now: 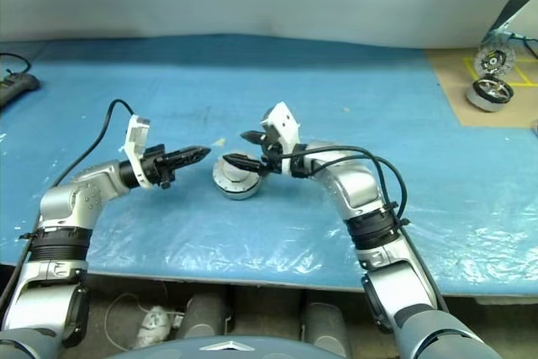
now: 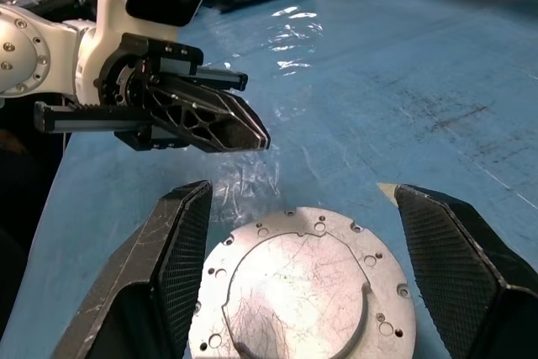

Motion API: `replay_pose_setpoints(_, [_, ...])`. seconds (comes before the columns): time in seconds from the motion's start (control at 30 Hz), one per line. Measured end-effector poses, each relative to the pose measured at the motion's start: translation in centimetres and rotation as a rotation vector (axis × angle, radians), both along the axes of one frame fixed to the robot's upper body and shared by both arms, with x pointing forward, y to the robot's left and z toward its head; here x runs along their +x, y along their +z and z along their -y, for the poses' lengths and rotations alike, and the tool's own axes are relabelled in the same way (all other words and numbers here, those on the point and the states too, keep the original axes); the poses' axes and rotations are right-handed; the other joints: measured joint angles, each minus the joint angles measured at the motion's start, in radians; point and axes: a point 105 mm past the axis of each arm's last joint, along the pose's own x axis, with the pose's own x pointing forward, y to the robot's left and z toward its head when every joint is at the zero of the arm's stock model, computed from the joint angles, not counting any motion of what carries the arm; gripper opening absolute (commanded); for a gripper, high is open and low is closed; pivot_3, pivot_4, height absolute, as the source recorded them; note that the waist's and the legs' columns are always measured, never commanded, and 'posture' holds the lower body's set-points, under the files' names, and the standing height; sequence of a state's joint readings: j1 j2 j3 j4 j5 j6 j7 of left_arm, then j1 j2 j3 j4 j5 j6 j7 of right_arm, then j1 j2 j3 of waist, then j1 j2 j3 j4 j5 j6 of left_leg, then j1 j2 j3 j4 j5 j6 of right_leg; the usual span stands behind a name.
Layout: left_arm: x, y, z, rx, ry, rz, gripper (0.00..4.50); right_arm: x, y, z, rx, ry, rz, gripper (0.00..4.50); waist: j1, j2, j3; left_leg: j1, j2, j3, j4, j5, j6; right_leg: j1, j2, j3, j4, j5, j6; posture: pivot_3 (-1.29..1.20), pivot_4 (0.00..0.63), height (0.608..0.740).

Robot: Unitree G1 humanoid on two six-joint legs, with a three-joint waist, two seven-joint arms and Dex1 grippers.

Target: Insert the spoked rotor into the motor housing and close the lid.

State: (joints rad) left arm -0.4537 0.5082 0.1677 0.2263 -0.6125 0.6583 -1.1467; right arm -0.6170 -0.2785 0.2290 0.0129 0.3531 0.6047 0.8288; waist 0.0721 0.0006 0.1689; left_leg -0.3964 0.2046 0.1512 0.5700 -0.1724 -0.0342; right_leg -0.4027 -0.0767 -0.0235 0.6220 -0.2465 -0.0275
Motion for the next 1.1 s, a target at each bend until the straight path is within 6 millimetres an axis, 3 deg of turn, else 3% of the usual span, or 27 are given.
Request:
replay_pose_setpoints(0.1, [-0.1, 0.2, -0.1, 0.001, 0.001, 0.006, 0.00, -1.1, -0.3, 1.7, -0.029, 0.018, 0.006, 3.66, 0.007, 0.000, 0.000, 0.000, 0.000, 0.000, 0.000, 0.000, 0.000, 0.001, 0.000, 0.000, 0.000, 0.000, 0.000, 0.00, 0.150, 0.740])
replay_pose_setpoints(0.27, [-0.2, -0.2, -1.0, 0.024, 0.025, 0.002, 0.00, -2.8, -2.4, 5.0, -0.105, 0.011, -0.062, 3.66, 0.006, 0.000, 0.000, 0.001, 0.000, 0.000, 0.000, 0.000, 0.000, 0.000, 0.000, 0.000, 0.000, 0.000, 0.000, 0.00, 0.150, 0.740])
replay_pose_setpoints(0.43, [-0.1, -0.9, -1.8, 0.037, 0.050, -0.022, 0.00, -3.5, -2.4, 6.9, -0.198, 0.021, -0.022, 3.66, 0.002, 0.000, 0.000, 0.002, 0.001, 0.000, 0.001, 0.000, 0.000, 0.001, 0.000, 0.001, 0.000, 0.000, 0.000, 0.00, 0.150, 0.740])
replay_pose_setpoints(0.5, [-0.1, -1.0, -2.0, 0.041, 0.055, -0.027, 0.00, -3.3, -2.1, 6.3, -0.181, 0.021, -0.007, 3.66, -0.002, 0.000, 0.000, 0.002, 0.001, 0.000, 0.002, 0.000, 0.000, 0.001, 0.000, 0.001, 0.001, 0.000, 0.000, 0.00, 0.150, 0.740])
replay_pose_setpoints(0.63, [0.0, -1.0, -2.0, 0.043, 0.056, -0.027, 0.00, -2.3, -0.5, 3.0, -0.153, 0.065, 0.087, 3.66, -0.005, 0.000, 0.000, 0.003, 0.001, 0.001, 0.002, 0.000, 0.000, 0.000, 0.000, 0.002, 0.002, 0.000, 0.000, 0.00, 0.150, 0.740])
replay_pose_setpoints(0.73, [0.1, -0.9, -1.9, 0.042, 0.053, -0.025, 0.00, -0.9, -0.7, 0.8, -0.168, 0.055, 0.139, 3.66, -0.004, 0.000, 0.000, 0.001, 0.000, 0.001, 0.002, 0.000, 0.000, 0.000, 0.000, 0.002, 0.001, 0.000, 0.000, 0.00, 0.150, 0.740])
replay_pose_setpoints(0.83, [0.1, -0.9, -1.9, 0.042, 0.055, -0.026, 0.00, -0.9, -1.7, -0.9, -0.168, 0.087, 0.138, 3.66, 0.001, 0.000, 0.000, 0.000, 0.000, 0.000, 0.002, 0.000, 0.000, 0.000, 0.000, 0.001, 0.001, 0.000, 0.000, 0.00, 0.150, 0.740])
replay_pose_setpoints(0.93, [0.0, -1.2, -2.0, 0.045, 0.059, -0.034, 0.00, -0.9, -3.3, -1.4, -0.204, 0.103, 0.128, 3.66, 0.000, 0.000, 0.000, -0.002, 0.000, 0.000, 0.002, 0.000, 0.000, -0.001, 0.000, 0.000, 0.001, 0.000, 0.000, 0.00, 0.150, 0.740])
replay_pose_setpoints(1.1, [-0.1, -1.4, -2.1, 0.051, 0.071, -0.040, 0.00, -0.4, -4.3, -1.3, -0.245, 0.092, 0.165, 3.66, -0.003, 0.000, 0.000, -0.001, 0.001, -0.001, 0.002, 0.000, 0.000, -0.001, 0.000, -0.001, 0.001, 0.000, 0.000, 0.00, 0.150, 0.740])
